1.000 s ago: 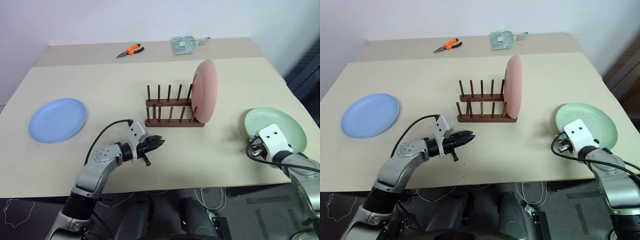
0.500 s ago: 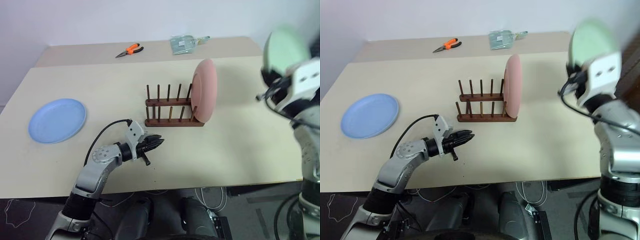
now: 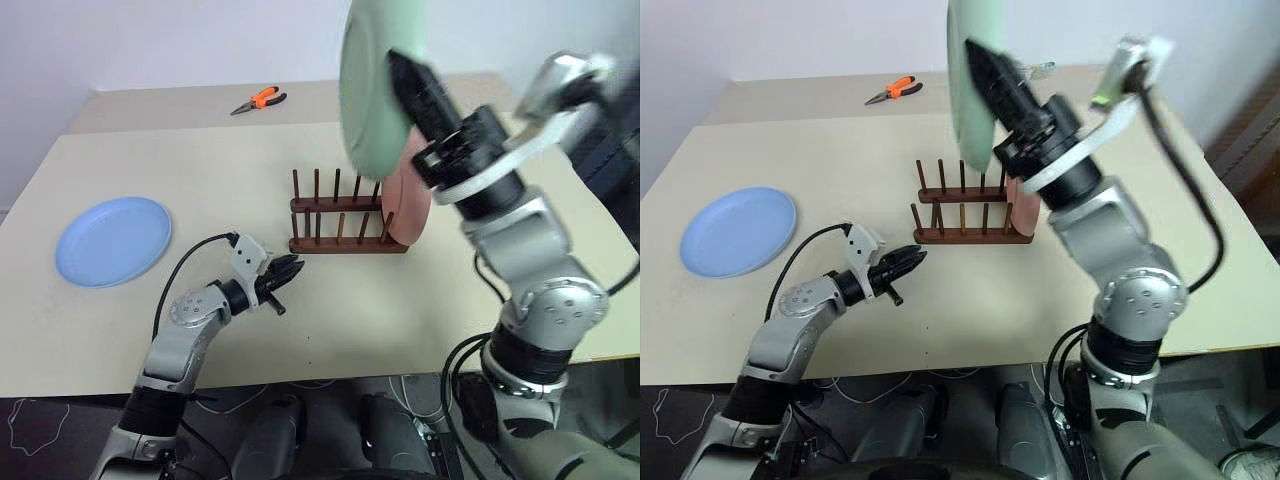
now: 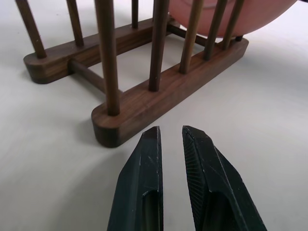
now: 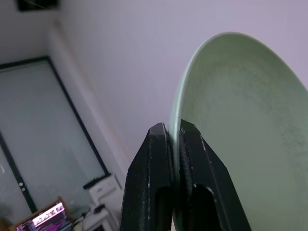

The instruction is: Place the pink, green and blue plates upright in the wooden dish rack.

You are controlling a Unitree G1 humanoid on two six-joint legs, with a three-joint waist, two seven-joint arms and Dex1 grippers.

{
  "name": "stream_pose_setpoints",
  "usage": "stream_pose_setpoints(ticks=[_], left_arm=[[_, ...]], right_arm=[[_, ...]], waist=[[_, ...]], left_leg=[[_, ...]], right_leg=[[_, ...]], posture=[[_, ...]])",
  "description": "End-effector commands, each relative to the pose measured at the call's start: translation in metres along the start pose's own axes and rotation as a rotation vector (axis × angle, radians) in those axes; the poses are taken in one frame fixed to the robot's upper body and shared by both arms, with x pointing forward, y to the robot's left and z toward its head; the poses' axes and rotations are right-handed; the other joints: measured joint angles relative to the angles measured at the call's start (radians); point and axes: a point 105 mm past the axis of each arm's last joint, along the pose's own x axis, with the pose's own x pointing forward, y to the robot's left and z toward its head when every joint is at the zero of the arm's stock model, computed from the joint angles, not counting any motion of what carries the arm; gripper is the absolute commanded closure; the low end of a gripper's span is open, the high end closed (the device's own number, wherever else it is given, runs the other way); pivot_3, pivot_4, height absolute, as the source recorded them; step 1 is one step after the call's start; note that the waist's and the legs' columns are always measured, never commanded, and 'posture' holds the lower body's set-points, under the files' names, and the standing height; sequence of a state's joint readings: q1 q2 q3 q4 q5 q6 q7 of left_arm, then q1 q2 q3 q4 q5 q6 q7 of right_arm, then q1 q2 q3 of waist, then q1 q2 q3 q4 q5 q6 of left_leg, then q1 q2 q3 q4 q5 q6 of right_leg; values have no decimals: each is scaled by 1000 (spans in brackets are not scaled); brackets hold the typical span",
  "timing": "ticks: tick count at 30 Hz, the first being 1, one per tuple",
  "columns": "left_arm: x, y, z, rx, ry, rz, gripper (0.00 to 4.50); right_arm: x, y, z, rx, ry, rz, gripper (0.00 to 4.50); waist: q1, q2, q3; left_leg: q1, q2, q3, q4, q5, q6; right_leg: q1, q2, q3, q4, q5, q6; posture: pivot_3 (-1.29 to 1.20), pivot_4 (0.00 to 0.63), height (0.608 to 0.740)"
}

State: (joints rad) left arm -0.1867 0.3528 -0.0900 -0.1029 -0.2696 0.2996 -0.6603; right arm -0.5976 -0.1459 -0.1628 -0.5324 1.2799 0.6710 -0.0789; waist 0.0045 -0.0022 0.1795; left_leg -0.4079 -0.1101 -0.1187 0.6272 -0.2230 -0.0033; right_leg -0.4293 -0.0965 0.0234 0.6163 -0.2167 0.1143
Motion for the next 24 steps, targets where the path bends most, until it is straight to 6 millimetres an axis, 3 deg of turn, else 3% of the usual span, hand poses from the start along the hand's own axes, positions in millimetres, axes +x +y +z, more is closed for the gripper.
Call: stream_pose_setpoints(ticks=[1, 9, 15, 19, 24], left_arm=[[-5, 1, 9, 31, -32, 17, 3831], [-7, -2, 11, 23, -36, 8, 3831], [-10, -6, 17, 25, -65, -10, 3831], [-11, -6, 20, 25, -70, -13, 3831], [-12, -6, 19, 27, -64, -12, 3831]], right_arm=[[5, -2, -9, -21, -1, -32, 4475], [6, -15, -25, -10, 47, -90, 4475], [5, -44, -33, -24, 77, -206, 4475], [5, -48, -33, -32, 86, -209, 3072], [10, -43, -25, -195, 112, -166, 525]], waist=[[-1, 0, 0], [-3, 0, 0], [-16, 0, 0], [-19, 0, 0], [-18, 0, 0]], left_leg=[[0, 0, 0, 0, 0, 0], [0, 0, 0, 0, 0, 0], [0, 0, 0, 0, 0, 0], [0, 0, 0, 0, 0, 0], [0, 0, 1, 0, 0, 0]], right_leg=[[0, 0, 0, 0, 0, 0], [0, 1, 0, 1, 0, 0], [0, 1, 0, 1, 0, 0], [-1, 1, 0, 2, 0, 0], [-1, 1, 0, 2, 0, 0]], posture=[[0, 150, 739], [0, 150, 739], [0, 150, 739], [0, 150, 739], [0, 150, 739]])
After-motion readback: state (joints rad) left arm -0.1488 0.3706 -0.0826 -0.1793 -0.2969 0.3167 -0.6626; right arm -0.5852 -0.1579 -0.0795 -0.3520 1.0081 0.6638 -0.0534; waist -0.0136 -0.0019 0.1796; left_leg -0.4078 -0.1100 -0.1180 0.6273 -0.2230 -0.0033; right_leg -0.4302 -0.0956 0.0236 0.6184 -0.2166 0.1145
